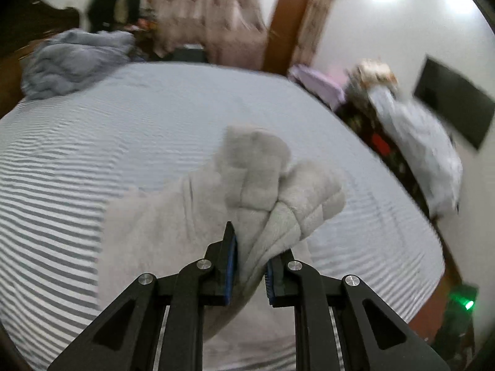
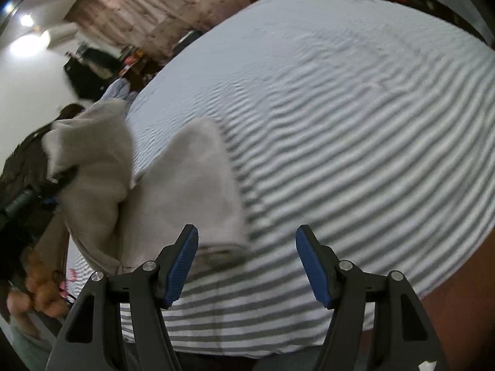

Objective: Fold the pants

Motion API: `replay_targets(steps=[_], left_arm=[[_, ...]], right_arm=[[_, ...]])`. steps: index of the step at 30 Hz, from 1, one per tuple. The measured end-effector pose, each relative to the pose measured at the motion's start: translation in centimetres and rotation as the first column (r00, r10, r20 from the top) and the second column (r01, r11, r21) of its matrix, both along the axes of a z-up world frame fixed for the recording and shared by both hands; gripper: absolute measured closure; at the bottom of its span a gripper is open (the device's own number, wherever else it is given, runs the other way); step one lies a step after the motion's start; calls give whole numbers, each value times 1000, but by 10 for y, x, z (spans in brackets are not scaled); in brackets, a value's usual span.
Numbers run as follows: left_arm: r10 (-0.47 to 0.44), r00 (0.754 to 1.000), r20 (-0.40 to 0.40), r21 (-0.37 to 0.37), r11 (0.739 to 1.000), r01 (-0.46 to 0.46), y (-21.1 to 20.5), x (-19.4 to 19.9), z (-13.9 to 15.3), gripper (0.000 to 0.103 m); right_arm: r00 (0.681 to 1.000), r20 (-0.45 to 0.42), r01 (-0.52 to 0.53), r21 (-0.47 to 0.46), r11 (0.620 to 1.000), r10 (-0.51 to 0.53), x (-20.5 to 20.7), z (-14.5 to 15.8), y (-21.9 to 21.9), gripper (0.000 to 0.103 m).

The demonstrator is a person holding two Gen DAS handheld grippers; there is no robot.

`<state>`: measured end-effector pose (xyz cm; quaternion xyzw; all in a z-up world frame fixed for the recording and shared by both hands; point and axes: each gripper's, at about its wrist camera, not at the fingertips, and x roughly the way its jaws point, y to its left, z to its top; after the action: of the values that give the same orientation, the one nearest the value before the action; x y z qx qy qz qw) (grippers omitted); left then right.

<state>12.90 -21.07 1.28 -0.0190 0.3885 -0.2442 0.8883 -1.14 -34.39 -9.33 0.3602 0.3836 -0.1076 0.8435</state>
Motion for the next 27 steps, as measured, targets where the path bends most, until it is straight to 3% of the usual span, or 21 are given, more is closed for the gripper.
replay_targets(steps=[2, 4, 10, 17, 19, 20, 24, 27], left_arm=[[-34, 998, -47, 68, 997, 37, -30, -7, -26, 87], [-37, 999, -30, 156, 987, 41, -51, -20, -52, 86], [-66, 998, 16, 254, 965, 60, -57, -39, -65, 80], [-115, 993, -37, 179, 977, 120, -26, -50, -58, 67], [-144, 988, -61, 80, 986, 149, -13, -54, -49, 36], [-136, 989, -57, 42, 989, 139, -7, -56, -41, 32], [-101, 995, -2, 7, 995, 101, 20, -62, -19, 30], [-23, 1000, -16, 9, 1000, 23, 45, -51, -17, 30]], right_arm=[[1000, -5, 20, 25, 999, -20, -8, -8, -11, 39], [999, -7, 33, 39, 999, -32, -13, -12, -14, 39], [1000, 11, 24, 42, 999, -24, -12, -16, -20, 39], [999, 50, -14, 58, 998, 11, -3, -12, -17, 39], [998, 59, -27, 57, 998, 23, 1, -9, -14, 39], [997, 64, -39, 56, 998, 36, 3, -6, -12, 39], [992, 91, -92, 66, 994, 86, 15, 1, 1, 39], [987, 103, -137, 105, 985, 126, 30, 2, 12, 36]])
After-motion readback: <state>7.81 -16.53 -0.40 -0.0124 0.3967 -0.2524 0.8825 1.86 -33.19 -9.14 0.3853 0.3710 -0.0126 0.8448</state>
